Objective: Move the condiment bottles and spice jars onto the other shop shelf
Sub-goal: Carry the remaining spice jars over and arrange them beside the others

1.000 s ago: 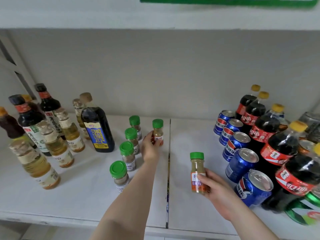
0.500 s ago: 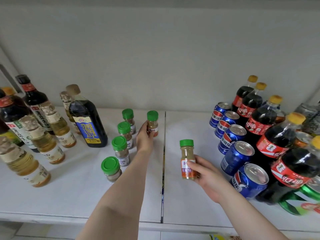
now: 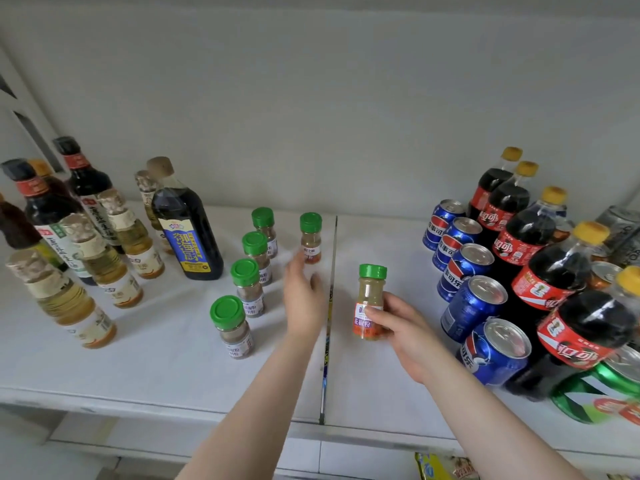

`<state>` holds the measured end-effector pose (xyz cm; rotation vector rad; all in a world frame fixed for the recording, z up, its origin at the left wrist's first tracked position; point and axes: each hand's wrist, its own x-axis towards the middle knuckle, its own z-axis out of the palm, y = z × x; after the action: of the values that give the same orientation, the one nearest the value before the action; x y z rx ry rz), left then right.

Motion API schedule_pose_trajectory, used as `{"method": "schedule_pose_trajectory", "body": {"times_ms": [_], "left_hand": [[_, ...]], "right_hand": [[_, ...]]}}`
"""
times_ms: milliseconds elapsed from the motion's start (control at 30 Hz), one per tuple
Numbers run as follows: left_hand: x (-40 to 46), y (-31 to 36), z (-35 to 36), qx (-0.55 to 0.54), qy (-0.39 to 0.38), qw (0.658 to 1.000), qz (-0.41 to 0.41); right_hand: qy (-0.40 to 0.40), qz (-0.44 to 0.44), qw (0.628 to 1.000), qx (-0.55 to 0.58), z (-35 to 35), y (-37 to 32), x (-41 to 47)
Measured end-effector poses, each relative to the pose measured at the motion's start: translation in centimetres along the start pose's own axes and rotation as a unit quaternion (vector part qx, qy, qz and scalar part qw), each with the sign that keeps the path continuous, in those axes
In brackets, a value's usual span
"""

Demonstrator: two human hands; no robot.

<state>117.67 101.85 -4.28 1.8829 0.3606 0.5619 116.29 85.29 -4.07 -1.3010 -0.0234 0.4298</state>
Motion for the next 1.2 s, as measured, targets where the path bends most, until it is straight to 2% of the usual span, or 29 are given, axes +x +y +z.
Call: {"method": "schedule_pose_trajectory", "body": {"times_ms": [67, 133, 300, 433, 767, 1200], "left_hand": [[-2.6, 1.2, -1.4, -0.015, -0.015, 0.997, 0.08], [-3.6, 2.0, -2.8, 0.002, -0.028, 0.993, 0.111], [-2.9, 3.9, -5.2, 0.079, -0.075, 0.991, 0.072], [-2.5, 4.3, -6.6, 0.109, -0.081, 0.99, 0.048], [-3.0, 4.5, -8.3, 0.123, -0.104, 0.985, 0.056], [-3.0, 4.9, -8.1, 0.118, -0.12, 0.983, 0.067]], "right_hand": [[0.004, -0.029, 0.999, -0.024, 1.2, 0.0, 0.8], [0.012, -0.051, 0.997, -0.051, 2.7, -0.1, 2.0], [0.004, -0.078, 0.992, -0.101, 6.3, -0.3, 5.4], [0.002, -0.107, 0.984, -0.143, 7.8, 0.6, 8.3], [0.022, -0.156, 0.964, -0.216, 8.5, 1.0, 10.5], [0.061, -0.159, 0.95, -0.26, 8.3, 1.5, 10.7]]}}
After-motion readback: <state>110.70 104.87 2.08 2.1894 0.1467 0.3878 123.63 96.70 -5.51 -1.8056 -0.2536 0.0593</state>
